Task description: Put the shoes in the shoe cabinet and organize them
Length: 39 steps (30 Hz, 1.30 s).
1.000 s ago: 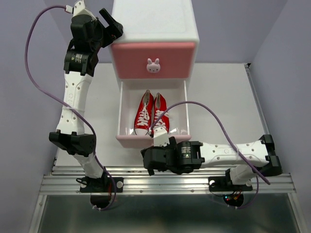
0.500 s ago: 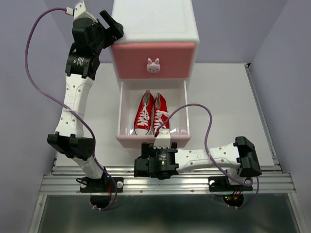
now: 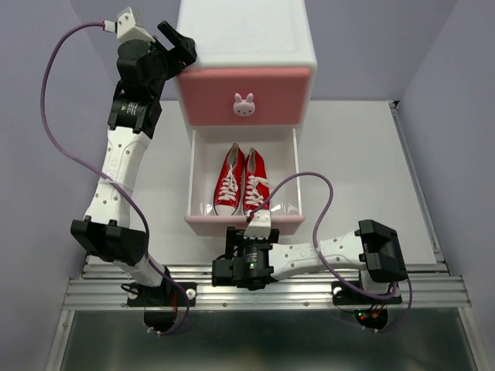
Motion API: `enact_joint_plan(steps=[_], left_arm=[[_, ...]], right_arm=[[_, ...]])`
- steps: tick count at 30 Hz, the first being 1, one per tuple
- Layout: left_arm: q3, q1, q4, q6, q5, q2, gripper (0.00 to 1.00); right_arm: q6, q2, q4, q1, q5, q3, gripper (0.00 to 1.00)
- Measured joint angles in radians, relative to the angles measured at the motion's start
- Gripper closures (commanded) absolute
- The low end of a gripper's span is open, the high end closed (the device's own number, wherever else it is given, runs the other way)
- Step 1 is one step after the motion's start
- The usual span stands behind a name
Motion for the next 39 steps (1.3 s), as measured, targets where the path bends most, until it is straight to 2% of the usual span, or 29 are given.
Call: enact_joint_plan(steps=[5,10,11,13,20,25,32,39], left_arm=[[-0.026,0.0,0.035,0.007,-0.001,-0.011,0.01],[-0.026,0.0,0.036,0.016,-0.002,-0.01,0.01],[-0.026,0.0,0.036,0.016,-0.002,-0.011,0.01],[-0.026,0.0,0.037,0.016,-0.002,-0.01,0.01],[-0.026,0.0,0.038,0.016,-0.003,-0.01,0.01],[-0.019,0.0,0.03,0.017,-0.002,-0.007,0.01],[-0.008,0.0,0.017,0.017,0.001,-0.002,0.01],[0.016,0.0,-0.01,0.018,0.008,0.008,0.01]], right_arm=[[-0.062,0.0,0.086,-0.013,0.042,-0.027,0.11],[-0.119,0.0,0.164,-0.03,0.069,-0.04,0.34],[-0.126,0.0,0.17,-0.034,0.073,-0.041,0.44],[-0.137,0.0,0.185,-0.039,0.079,-0.043,0.57],[-0.174,-0.004,0.201,-0.04,0.082,-0.043,0.79],[-0.244,-0.011,0.223,-0.04,0.08,-0.037,0.89],[-0.324,-0.055,0.229,-0.044,0.088,-0.024,0.9],[-0.375,-0.105,0.237,-0.102,0.087,-0.024,0.89]])
